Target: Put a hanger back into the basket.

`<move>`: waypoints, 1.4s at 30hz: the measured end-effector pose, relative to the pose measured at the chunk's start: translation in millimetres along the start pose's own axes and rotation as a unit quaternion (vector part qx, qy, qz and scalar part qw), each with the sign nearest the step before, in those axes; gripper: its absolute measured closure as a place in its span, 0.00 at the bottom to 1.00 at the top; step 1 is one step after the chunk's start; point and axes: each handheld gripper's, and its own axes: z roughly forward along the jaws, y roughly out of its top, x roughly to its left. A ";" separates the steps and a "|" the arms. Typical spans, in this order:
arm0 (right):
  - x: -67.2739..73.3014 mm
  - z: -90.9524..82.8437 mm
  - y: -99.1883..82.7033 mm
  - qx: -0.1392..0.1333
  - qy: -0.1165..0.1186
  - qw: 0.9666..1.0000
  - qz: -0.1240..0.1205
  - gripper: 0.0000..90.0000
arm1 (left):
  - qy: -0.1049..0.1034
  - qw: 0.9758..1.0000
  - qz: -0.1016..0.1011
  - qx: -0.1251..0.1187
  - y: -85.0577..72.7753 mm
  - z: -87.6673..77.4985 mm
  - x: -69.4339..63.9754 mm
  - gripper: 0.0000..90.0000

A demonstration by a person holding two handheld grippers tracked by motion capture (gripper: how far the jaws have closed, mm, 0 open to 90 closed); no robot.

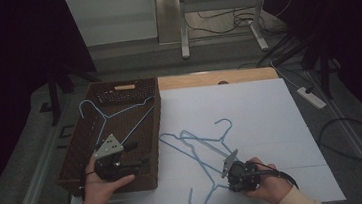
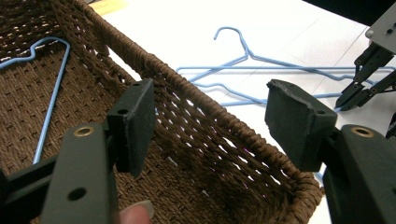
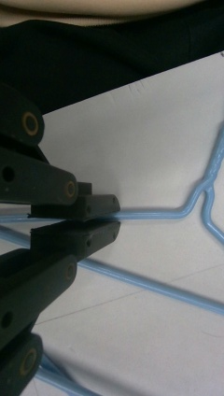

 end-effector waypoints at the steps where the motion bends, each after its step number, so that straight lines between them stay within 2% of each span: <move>1: 0.3 0.0 0.4 0.002 -0.001 1.000 -0.001 0.97 | -0.001 1.000 0.000 0.000 0.0 0.1 -0.1 0.39; 6: 2.2 -0.2 2.0 0.007 -0.007 1.000 -0.010 0.97 | -0.001 1.000 0.001 -0.001 0.4 -0.3 -0.9 0.39; 12: 2.4 -4.2 0.3 -0.001 -0.013 1.000 -0.016 0.97 | 0.000 1.000 0.002 -0.004 1.0 -1.0 -1.4 0.39; 14: 1.8 -8.8 -1.0 -0.011 -0.015 1.000 -0.006 0.97 | 0.001 1.000 0.003 -0.004 1.1 -0.9 -1.5 0.39; 19: -2.9 -23.4 -5.3 -0.050 -0.019 0.999 -0.003 0.98 | 0.000 1.000 0.008 -0.006 2.3 0.7 -4.4 0.40; 21: -3.7 -26.7 -6.4 -0.057 -0.019 0.998 -0.002 0.98 | -0.002 1.000 0.012 -0.006 3.7 1.4 -6.2 0.40; 23: -7.5 -38.1 -11.8 -0.084 -0.026 0.996 0.004 0.98 | -0.004 1.000 0.017 -0.007 6.0 2.7 -8.5 0.40; 26: -9.8 -43.5 -14.8 -0.097 -0.028 0.995 0.009 0.98 | -0.006 1.000 0.020 -0.008 8.2 4.1 -10.2 0.41; 27: -12.6 -49.6 -18.4 -0.111 -0.032 0.993 0.014 0.98 | -0.007 1.000 0.021 -0.008 9.7 5.1 -11.6 0.41; 31: -16.1 -58.1 -23.1 -0.130 -0.039 0.991 0.023 0.98 | -0.015 0.999 0.034 -0.009 17.3 10.3 -18.9 0.41; 35: -20.4 -66.7 -27.6 -0.155 -0.045 0.986 0.033 0.98 | -0.023 0.999 0.046 -0.008 23.9 16.2 -26.1 0.41; 38: -23.1 -72.5 -30.2 -0.172 -0.046 0.983 0.042 0.98 | -0.033 0.998 0.056 -0.003 29.0 22.8 -31.8 0.41; 42: -26.1 -77.9 -32.9 -0.184 -0.040 0.981 0.049 0.98 | -0.046 0.997 0.069 0.007 35.8 34.3 -39.9 0.41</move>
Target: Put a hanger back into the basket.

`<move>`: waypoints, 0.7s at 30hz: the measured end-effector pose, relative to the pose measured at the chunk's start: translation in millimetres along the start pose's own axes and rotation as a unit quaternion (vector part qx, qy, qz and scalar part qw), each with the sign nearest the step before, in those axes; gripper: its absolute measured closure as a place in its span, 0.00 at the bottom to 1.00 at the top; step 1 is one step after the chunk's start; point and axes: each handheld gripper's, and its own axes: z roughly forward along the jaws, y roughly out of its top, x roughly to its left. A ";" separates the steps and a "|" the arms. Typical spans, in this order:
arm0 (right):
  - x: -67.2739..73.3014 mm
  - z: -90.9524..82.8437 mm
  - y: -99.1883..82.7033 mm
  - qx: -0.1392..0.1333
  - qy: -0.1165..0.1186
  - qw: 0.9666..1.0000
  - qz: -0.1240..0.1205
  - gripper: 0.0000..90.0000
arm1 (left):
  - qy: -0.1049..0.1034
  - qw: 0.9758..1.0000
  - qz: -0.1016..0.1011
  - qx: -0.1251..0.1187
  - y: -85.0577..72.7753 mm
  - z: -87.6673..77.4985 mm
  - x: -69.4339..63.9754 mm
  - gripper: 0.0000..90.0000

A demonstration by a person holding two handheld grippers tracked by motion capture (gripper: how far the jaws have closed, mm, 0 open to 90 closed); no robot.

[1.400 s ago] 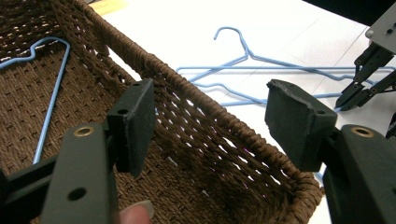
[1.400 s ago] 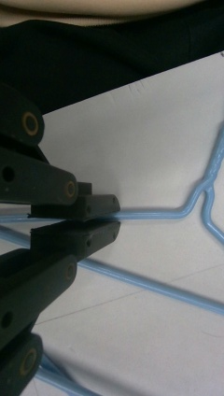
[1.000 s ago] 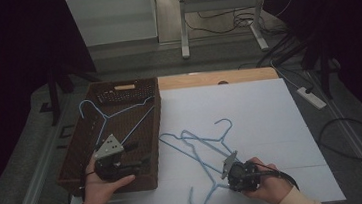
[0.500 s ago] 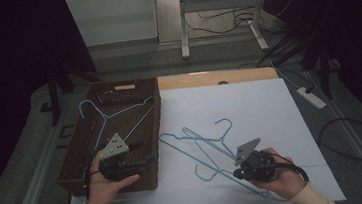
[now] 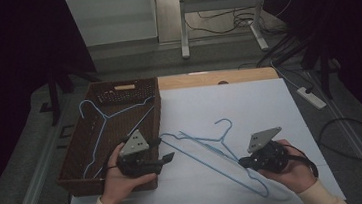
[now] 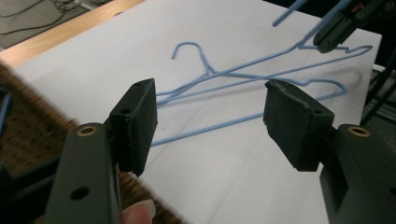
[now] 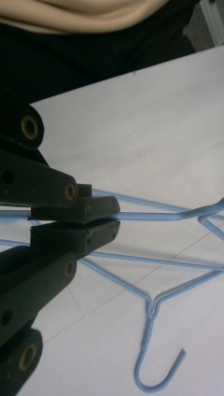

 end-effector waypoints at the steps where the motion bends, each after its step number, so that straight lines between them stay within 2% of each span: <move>1: -0.6 -1.0 -0.4 -0.004 -0.002 1.000 0.000 0.98 | -0.005 1.000 0.004 0.003 2.6 4.3 -1.5 0.41; 3: -2.4 -2.9 -1.1 -0.008 0.004 1.000 0.003 0.98 | -0.009 1.000 0.005 0.007 4.6 8.2 -2.6 0.41; 6: -4.8 -5.3 -2.2 -0.017 0.004 1.000 0.007 0.98 | -0.024 0.999 0.013 0.023 12.9 25.7 -5.9 0.41; 8: -5.8 -6.7 -2.7 -0.019 0.008 1.000 0.012 0.98 | -0.037 0.998 0.010 0.047 19.3 36.5 -8.7 0.41; 10: -6.7 -7.5 -3.2 -0.020 0.009 1.000 0.012 0.98 | -0.046 0.997 0.009 0.055 23.5 42.4 -11.3 0.41; 13: -7.8 -8.2 -4.0 -0.022 0.011 1.000 0.012 0.98 | -0.053 0.994 0.022 0.088 32.3 53.5 -17.7 0.41; 16: -8.5 -9.0 -5.4 -0.023 0.013 1.000 0.014 0.98 | -0.065 0.993 0.026 0.097 38.4 61.5 -22.4 0.41; 18: -9.2 -9.9 -6.6 -0.025 0.014 0.999 0.015 0.98 | -0.060 0.993 0.035 0.097 41.8 66.2 -26.7 0.40; 21: -10.2 -11.6 -8.2 -0.028 0.016 0.999 0.016 0.98 | -0.054 0.992 0.039 0.110 44.3 75.5 -30.2 0.39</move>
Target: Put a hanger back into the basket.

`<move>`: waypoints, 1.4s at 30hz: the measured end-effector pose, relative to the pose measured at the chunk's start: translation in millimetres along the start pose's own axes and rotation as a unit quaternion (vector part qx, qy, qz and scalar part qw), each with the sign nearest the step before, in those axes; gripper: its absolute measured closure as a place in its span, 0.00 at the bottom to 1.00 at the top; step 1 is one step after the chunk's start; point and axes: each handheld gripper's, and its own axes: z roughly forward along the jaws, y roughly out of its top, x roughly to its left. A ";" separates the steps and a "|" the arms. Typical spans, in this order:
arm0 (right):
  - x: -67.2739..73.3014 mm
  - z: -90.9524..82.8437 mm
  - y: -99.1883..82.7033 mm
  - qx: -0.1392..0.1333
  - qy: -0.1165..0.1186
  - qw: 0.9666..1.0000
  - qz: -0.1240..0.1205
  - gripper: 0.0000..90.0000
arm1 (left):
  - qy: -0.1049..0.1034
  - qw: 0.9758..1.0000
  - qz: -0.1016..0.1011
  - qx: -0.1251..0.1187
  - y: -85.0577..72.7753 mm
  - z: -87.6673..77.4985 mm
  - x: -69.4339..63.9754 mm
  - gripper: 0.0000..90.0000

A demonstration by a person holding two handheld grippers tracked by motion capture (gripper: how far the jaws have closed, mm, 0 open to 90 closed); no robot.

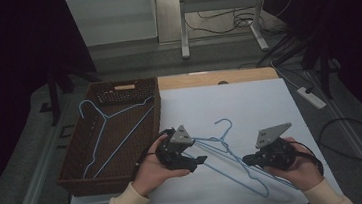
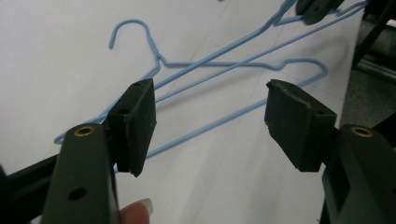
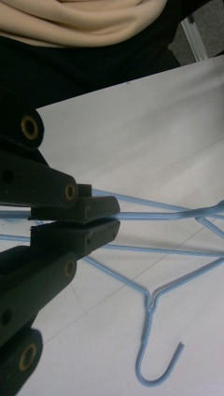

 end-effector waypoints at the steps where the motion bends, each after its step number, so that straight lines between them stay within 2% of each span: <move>1: -0.1 -0.9 -0.4 0.000 0.000 1.000 0.001 0.98 | 0.002 1.000 0.001 0.007 1.1 4.3 0.3 0.39; 4: -1.3 -3.0 -2.0 -0.004 0.001 1.000 0.001 0.98 | 0.002 1.000 -0.011 0.020 3.0 20.4 2.0 0.39; 7: -2.4 -4.5 -3.7 -0.006 0.001 1.000 0.002 0.98 | 0.006 0.999 -0.010 0.033 5.5 35.8 2.8 0.39; 9: -3.2 -5.0 -4.9 -0.006 0.003 1.000 0.003 0.98 | 0.016 0.999 -0.008 0.037 7.7 44.4 3.1 0.39; 12: -4.1 -5.2 -6.5 -0.005 0.004 1.000 0.005 0.98 | 0.038 0.999 0.003 0.032 10.9 54.0 3.4 0.40; 17: -6.0 -7.0 -8.6 -0.007 0.004 1.000 0.008 0.98 | 0.029 0.999 0.031 0.023 13.5 68.2 1.3 0.44; 18: -6.6 -7.8 -9.1 -0.009 0.004 1.000 0.009 0.98 | 0.029 0.999 0.031 0.023 13.5 68.2 1.3 0.46; 19: -7.4 -8.6 -9.8 -0.009 0.003 1.000 0.008 0.98 | 0.036 0.998 0.043 0.021 13.5 71.3 1.1 0.50; 23: -9.3 -10.4 -12.1 -0.012 0.001 1.000 0.012 0.98 | 0.049 0.997 0.057 0.011 13.6 72.1 3.7 0.68; 27: -12.6 -13.3 -15.1 -0.022 -0.006 1.000 0.016 0.98 | 0.071 0.992 0.101 0.012 15.1 71.9 -1.8 0.76; 32: -17.3 -19.6 -19.4 -0.034 -0.037 0.999 0.020 0.98 | 0.086 0.987 0.135 0.011 17.2 67.5 -10.1 0.86; 37: -20.7 -22.1 -21.2 -0.050 -0.069 0.996 0.024 0.97 | 0.099 0.981 0.166 0.028 19.9 59.4 -21.4 0.93; 40: -22.2 -21.6 -21.6 -0.061 -0.079 0.995 0.030 0.96 | 0.094 0.979 0.176 0.042 19.6 54.1 -27.8 0.97; 42: -23.2 -21.9 -21.4 -0.072 -0.081 0.994 0.033 0.95 | 0.088 0.981 0.170 0.041 18.8 50.3 -29.9 0.98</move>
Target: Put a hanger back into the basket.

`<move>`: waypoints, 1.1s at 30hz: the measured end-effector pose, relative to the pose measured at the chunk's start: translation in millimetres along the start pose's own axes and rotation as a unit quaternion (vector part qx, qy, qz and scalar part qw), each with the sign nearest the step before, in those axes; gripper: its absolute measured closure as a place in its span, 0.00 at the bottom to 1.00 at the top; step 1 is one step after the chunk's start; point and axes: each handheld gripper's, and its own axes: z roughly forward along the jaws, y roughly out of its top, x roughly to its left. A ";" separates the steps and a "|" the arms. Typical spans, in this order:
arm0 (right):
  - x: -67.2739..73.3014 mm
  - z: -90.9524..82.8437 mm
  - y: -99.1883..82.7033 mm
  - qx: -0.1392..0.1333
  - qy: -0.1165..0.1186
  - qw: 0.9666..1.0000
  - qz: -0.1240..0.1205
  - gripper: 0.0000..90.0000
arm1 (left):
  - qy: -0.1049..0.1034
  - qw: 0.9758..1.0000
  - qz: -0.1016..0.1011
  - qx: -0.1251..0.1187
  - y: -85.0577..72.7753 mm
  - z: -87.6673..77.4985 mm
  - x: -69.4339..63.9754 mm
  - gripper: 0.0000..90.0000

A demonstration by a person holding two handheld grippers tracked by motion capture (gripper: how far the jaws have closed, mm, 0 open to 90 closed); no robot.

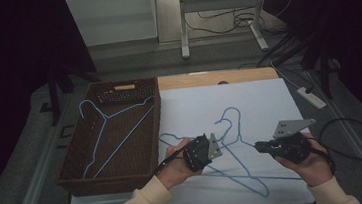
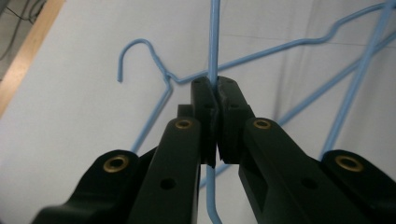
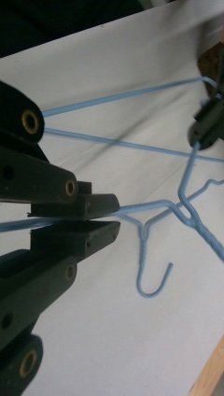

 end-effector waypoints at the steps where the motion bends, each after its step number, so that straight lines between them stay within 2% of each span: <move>1: 0.0 0.1 0.2 -0.004 0.000 1.000 0.000 0.94 | -0.004 1.000 -0.003 -0.003 -0.6 -2.5 0.0 0.98; 8: 1.5 -0.1 2.9 -0.049 -0.013 0.999 0.008 0.70 | -0.014 0.999 -0.029 -0.006 -4.3 -21.1 3.5 0.98; 15: 2.3 -3.6 4.0 -0.087 -0.002 0.996 0.022 0.55 | -0.032 0.996 -0.077 -0.025 -14.1 -43.6 14.1 0.98; 16: 3.0 -3.9 4.6 -0.089 -0.003 0.996 0.021 0.53 | -0.032 0.996 -0.077 -0.025 -14.1 -43.6 14.1 0.98; 20: 5.9 -5.1 6.1 -0.101 -0.004 0.995 0.020 0.49 | -0.031 0.994 -0.102 -0.023 -21.1 -53.3 24.4 0.98; 23: 6.5 -6.4 6.8 -0.111 -0.008 0.994 0.019 0.48 | -0.032 0.993 -0.110 -0.025 -24.3 -58.3 28.7 0.98; 25: 7.7 -11.5 7.2 -0.133 -0.023 0.991 0.017 0.45 | -0.034 0.991 -0.126 -0.026 -28.5 -63.6 33.5 0.98; 28: 8.6 -16.8 8.0 -0.144 -0.028 0.989 0.014 0.45 | -0.029 0.990 -0.136 -0.026 -30.7 -66.6 36.3 0.98; 31: 10.4 -19.8 8.4 -0.146 -0.029 0.989 0.008 0.44 | -0.020 0.988 -0.148 -0.026 -33.1 -70.9 39.7 0.98; 33: 11.2 -19.8 7.5 -0.144 -0.029 0.989 0.006 0.43 | -0.019 0.986 -0.162 -0.034 -35.3 -74.7 43.3 0.98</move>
